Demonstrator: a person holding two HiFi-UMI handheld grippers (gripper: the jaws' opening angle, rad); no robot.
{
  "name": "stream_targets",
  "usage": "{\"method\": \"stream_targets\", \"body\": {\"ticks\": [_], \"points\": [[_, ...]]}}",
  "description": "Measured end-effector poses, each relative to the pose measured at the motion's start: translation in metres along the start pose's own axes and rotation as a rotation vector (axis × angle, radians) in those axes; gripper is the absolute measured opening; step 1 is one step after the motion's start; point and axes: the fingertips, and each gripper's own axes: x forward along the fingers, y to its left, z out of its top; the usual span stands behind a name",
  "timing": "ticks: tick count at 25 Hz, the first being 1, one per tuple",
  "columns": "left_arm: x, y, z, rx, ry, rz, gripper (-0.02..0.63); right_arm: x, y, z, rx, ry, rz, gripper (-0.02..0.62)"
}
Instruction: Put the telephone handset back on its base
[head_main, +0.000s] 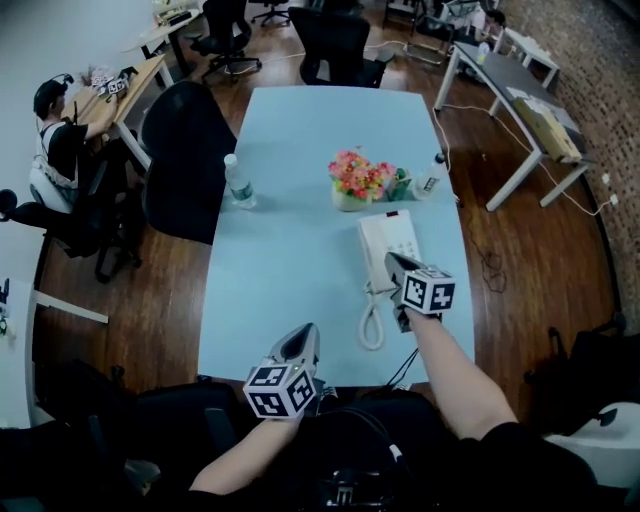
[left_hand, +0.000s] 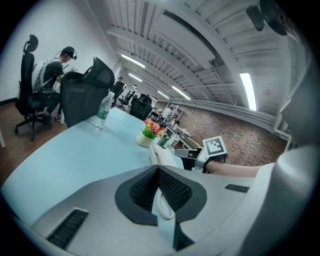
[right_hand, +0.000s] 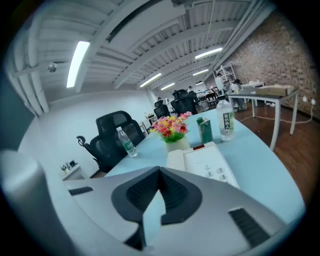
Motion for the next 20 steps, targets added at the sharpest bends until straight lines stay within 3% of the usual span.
{"method": "stream_targets", "body": {"ticks": [4,11,15,20], "points": [[0.001,-0.009,-0.006,0.053,0.035,-0.047,0.000,-0.048,0.022,-0.021,0.133,-0.053,0.078,0.012],[-0.020,-0.049,-0.010,0.092,-0.013,-0.081,0.000,-0.145,0.080,-0.029,0.053,-0.125,0.238,0.014],[-0.034,-0.074,-0.036,0.079,-0.035,-0.058,0.000,-0.208,0.100,-0.027,0.033,-0.176,0.317,0.014],[-0.064,-0.118,-0.081,0.052,-0.058,-0.034,0.000,-0.287,0.102,-0.061,0.024,-0.172,0.364,0.012]]}}
